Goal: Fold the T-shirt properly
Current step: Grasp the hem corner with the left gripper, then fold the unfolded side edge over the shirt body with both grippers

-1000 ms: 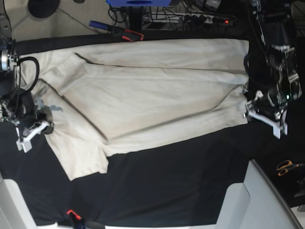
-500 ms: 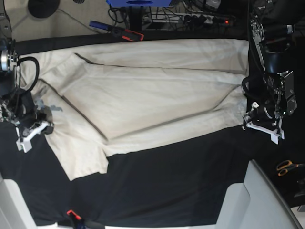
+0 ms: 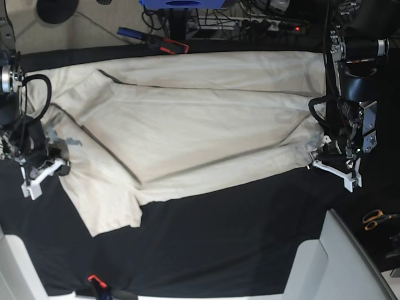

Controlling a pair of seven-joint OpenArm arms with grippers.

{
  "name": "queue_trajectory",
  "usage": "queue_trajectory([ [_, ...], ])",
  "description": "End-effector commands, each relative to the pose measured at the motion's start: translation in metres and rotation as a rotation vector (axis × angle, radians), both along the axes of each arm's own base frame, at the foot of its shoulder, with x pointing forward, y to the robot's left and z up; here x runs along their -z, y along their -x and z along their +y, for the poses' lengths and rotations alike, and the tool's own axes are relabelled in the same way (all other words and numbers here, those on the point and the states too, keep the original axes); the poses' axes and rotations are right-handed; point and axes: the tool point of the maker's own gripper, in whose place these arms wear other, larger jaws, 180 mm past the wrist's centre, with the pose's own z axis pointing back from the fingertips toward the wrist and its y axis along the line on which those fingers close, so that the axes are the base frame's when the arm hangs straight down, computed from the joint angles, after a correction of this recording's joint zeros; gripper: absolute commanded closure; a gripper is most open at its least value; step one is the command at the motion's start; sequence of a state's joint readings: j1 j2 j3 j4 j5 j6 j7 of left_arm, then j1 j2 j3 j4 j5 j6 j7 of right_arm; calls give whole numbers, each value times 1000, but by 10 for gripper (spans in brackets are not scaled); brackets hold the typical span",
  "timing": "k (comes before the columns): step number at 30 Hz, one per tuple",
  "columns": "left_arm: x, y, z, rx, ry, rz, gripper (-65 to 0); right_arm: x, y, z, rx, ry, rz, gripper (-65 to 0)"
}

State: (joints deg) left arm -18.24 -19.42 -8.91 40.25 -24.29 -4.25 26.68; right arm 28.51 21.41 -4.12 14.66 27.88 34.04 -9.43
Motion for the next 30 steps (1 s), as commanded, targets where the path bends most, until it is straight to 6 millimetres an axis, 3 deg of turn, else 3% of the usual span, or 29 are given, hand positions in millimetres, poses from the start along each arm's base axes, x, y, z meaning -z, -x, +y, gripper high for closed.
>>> queue_trajectory([
  [1, 5, 4, -8, 8, 35, 39, -324, 0, 2, -7, -17, 31, 30, -2],
  [4, 5, 4, -8, 8, 36, 40, -156, 0, 2, -7, -17, 31, 30, -2],
  [6, 6, 4, -8, 3, 39, 40, -3, 0, 2, -7, -17, 31, 30, -2],
  [14, 19, 16, -5, -21, 50, 87, 0, 0, 2, -7, -16, 31, 29, -2],
  [21, -11, -11, -9, 14, 28, -11, 0, -9, -8, -5, -26, 35, -6, -2],
  [30, -33, -28, -8, 32, 4, -77, 0, -21, -19, -2, -49, 45, -59, -2],
])
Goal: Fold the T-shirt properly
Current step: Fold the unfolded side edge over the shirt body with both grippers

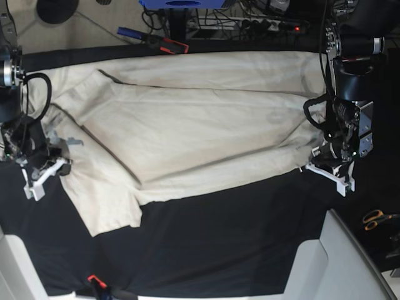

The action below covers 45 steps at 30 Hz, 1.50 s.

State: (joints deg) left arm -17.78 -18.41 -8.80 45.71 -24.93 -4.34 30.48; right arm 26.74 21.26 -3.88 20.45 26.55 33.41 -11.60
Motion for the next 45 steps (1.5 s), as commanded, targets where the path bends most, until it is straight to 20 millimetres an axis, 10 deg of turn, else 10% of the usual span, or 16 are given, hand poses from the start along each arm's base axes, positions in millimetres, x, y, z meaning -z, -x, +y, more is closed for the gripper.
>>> queue_trajectory([
  [1, -23, -18, 12, -11, -22, -68, 0, -18, -18, -7, 0, 12, -51, -2],
  [19, -107, -56, 12, 75, -88, -201, 0, -67, -58, -2, -50, 45, -212, -2],
  [38, -133, -64, 4, 106, -106, -253, 0, -117, -84, -31, -2, 77, -377, 0],
  [45, -148, -66, -2, 130, -118, -277, 0, -108, -78, -26, -59, 113, -352, 0],
])
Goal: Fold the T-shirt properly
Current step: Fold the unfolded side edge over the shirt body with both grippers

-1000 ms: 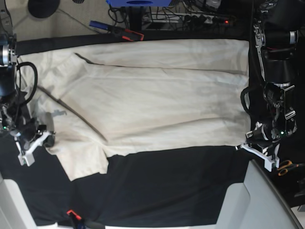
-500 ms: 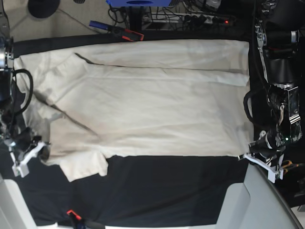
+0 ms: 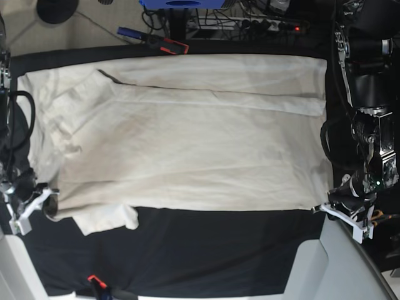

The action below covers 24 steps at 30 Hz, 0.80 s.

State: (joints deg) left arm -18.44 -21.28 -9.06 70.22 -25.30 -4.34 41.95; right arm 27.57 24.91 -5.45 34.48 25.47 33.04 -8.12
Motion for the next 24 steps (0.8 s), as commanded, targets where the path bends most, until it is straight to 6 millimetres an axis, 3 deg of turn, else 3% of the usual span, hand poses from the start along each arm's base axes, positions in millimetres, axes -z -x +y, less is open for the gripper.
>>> queue_trajectory([
  [1, -23, -10, 7, -4, -16, -52, 0, -24, -15, -9, 11, -2, -71, 0],
  [5, -27, -10, 3, 7, -19, -56, 0, -19, -11, -8, 7, -1, -60, 0],
  [12, -11, 2, 5, 0, -17, -24, 0, -18, -9, -9, 6, 0, -61, 0],
  [18, -22, 7, 31, -76, 6, -56, 0, -18, -10, -7, 3, -1, -62, 0],
  [24, -34, 12, 33, -58, -34, -84, 0, -18, -10, -6, -4, 6, -61, 0],
])
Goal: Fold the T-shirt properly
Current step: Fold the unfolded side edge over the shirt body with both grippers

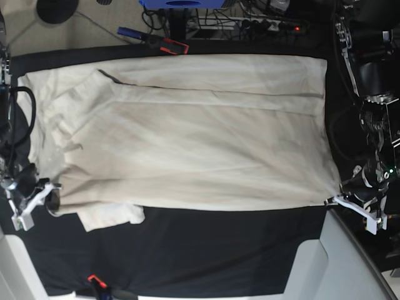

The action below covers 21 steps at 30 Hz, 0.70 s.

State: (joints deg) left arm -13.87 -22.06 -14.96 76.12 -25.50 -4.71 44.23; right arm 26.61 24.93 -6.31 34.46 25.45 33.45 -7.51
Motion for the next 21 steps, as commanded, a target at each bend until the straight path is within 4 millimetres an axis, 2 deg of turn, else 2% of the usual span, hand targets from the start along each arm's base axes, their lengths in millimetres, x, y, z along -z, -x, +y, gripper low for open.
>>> queue_trajectory([
  [1, -24, -10, 8, -3, -30, -67, 0, -24, -16, -9, -3, 23, -67, 0],
  [4, -20, -7, 6, 0, -28, -59, 0, -14, -11, -9, -53, 112, -31, 0],
  [7, -15, -4, 6, -1, -27, -47, 0, -3, -9, 1, -103, 175, 0, 0],
  [10, -15, -4, 6, -1, -27, -47, 0, 3, -9, -7, -89, 264, 20, 0],
  [12, -15, -4, 6, -1, -29, -46, 0, 6, -9, -6, -97, 289, 27, 0],
  [19, -18, -5, 7, 0, -34, -52, 0, -1, -15, -9, -80, 291, 4, 0],
  [21, -15, 1, 6, 6, -41, -46, 0, -4, -15, -14, -67, 288, -2, 0],
])
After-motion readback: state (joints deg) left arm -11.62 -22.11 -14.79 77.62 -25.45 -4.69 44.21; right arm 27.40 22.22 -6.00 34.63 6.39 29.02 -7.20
